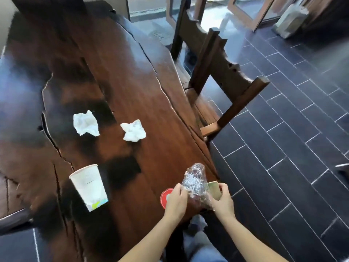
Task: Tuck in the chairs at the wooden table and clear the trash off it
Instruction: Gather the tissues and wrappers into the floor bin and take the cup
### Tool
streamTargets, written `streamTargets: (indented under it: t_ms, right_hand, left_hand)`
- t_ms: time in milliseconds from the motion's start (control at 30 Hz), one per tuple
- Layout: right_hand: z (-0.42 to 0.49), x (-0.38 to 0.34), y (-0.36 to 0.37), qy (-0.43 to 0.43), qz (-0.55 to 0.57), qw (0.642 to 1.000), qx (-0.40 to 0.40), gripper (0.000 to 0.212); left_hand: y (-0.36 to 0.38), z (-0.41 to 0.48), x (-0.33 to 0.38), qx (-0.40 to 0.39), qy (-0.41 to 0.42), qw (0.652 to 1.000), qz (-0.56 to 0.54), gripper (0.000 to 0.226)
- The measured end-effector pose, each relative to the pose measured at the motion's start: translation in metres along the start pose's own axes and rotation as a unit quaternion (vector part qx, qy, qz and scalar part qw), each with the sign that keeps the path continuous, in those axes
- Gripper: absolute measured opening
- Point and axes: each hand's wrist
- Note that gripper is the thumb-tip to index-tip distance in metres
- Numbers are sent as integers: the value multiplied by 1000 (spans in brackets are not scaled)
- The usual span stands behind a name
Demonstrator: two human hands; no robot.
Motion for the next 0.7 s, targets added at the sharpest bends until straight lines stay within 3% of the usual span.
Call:
streamTargets:
  t_ms: [100,267,400,467,567,700]
  right_hand:
    - [6,48,-20,80,57,995,32,16]
    - [11,107,-56,195,154,964,98,13]
    - [17,143,-84,240,183,940,157,8]
    - [22,158,-93,234,156,950,136,2]
    - [31,169,-92,202,128,970,36,6]
    - [49,183,-66,164,90,981,-42,4]
  left_hand:
    - [43,-3,-16,-64,-29,997,17,13]
    - [112,-17,-35,-59,-35,993,91,12]
    - [155,-16,-48,-63,-101,981,155,9]
    - [172,-8,-57,-46,-136,973,183,8]
    - [195,11,-70,-26,-177,961,211,7]
    - [231,48,-82,-22,-165,957,236,10]
Point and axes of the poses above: each hand's wrist, its own z-axis towards the middle knuckle, its own y-axis out of the palm, x = y × z, and after that the axes turned 7 degrees about -y, right-handed
